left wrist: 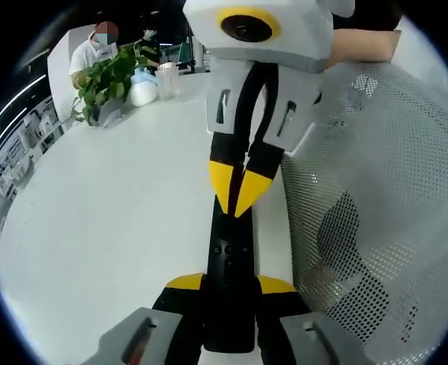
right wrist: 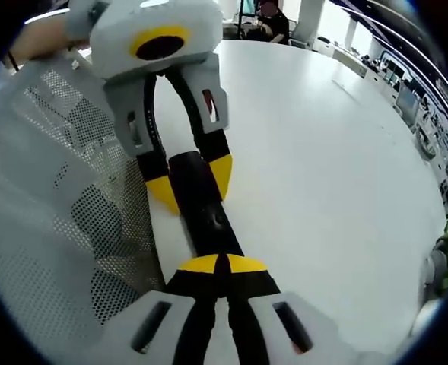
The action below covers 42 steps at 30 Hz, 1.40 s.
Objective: Press the specified remote control buttons in sequence, fully releasing each button before pressing the next.
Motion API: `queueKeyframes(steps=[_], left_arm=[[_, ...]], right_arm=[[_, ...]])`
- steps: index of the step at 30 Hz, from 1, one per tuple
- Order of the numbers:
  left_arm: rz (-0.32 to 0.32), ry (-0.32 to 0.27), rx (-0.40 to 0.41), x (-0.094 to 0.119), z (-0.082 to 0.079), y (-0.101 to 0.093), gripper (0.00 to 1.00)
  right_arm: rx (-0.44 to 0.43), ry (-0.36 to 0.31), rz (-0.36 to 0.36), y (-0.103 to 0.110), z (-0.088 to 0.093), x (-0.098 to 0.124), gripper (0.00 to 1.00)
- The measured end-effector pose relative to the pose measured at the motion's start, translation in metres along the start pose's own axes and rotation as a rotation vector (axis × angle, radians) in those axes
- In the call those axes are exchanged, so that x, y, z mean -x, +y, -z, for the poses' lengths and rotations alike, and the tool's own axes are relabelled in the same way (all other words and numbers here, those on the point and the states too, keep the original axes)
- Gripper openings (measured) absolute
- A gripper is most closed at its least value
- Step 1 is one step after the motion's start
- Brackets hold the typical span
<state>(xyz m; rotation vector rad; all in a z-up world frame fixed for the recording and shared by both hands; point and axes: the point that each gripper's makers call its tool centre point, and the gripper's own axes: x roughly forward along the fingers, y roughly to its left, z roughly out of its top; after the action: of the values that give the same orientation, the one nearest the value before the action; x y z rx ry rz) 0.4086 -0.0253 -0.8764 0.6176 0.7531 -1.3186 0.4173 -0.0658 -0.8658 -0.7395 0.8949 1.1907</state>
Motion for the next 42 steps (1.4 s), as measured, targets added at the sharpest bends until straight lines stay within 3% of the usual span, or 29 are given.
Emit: queueKeyframes(steps=[28,35,42], left_arm=[[-0.001,-0.002,0.001,-0.0006,0.0002,0.0004,0.24],[-0.002,-0.002,0.003,-0.0003,-0.0003,-0.0001,0.24],[-0.001,0.0,0.001,-0.0002,-0.0004,-0.0003,0.24]], right_arm=[[0.043,-0.005,0.026,-0.0013,0.0002,-0.0009,0.0],[-0.012,-0.003,0.013,-0.0025,0.0001,-0.0013,0.0],[0.0,0.002,0.016,-0.0016,-0.0006,-0.0012,0.0]])
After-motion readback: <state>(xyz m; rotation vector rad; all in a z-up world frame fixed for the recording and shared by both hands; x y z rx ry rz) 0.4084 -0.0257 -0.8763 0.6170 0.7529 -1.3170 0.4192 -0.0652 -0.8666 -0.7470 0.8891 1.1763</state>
